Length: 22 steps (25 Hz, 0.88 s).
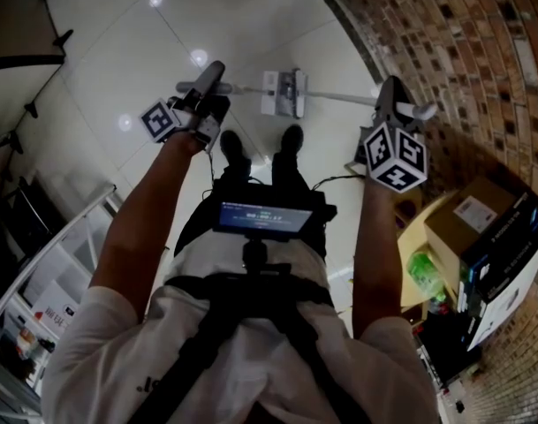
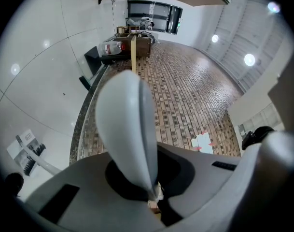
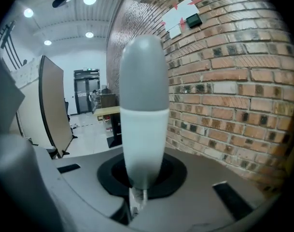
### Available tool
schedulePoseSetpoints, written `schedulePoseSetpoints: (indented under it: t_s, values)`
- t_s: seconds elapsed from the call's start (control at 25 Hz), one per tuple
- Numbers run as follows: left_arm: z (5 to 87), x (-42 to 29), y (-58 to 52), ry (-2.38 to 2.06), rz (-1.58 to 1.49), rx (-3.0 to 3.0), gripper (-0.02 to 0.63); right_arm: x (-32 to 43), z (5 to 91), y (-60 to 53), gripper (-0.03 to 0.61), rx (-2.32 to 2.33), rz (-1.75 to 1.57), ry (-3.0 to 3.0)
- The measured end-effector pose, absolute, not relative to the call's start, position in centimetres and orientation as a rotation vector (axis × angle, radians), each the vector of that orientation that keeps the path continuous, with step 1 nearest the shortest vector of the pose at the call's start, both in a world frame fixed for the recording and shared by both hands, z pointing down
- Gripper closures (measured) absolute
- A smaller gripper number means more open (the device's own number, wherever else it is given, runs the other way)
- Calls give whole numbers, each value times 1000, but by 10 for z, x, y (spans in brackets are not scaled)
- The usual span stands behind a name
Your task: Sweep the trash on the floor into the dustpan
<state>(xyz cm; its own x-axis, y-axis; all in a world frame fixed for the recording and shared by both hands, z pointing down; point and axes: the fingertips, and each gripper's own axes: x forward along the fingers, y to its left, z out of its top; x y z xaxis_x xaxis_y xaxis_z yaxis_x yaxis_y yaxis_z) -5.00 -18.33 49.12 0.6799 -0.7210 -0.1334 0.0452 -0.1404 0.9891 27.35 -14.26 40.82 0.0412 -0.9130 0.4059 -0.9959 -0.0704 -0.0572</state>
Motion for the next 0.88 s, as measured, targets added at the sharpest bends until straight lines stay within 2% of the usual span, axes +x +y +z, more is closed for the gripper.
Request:
schedulePoseSetpoints:
  t_s: [0.48, 0.68, 0.88]
  values:
    - [489, -60, -184, -515, -692, 1595, 614, 242, 411, -137, 572, 2094, 368, -1851]
    - [490, -60, -184, -511, -663, 1606, 614, 223, 460, -141, 569, 2167, 514, -1728]
    - [490, -62, -181, -499, -619, 1647, 589, 177, 472, -156, 557, 2124, 614, -1785]
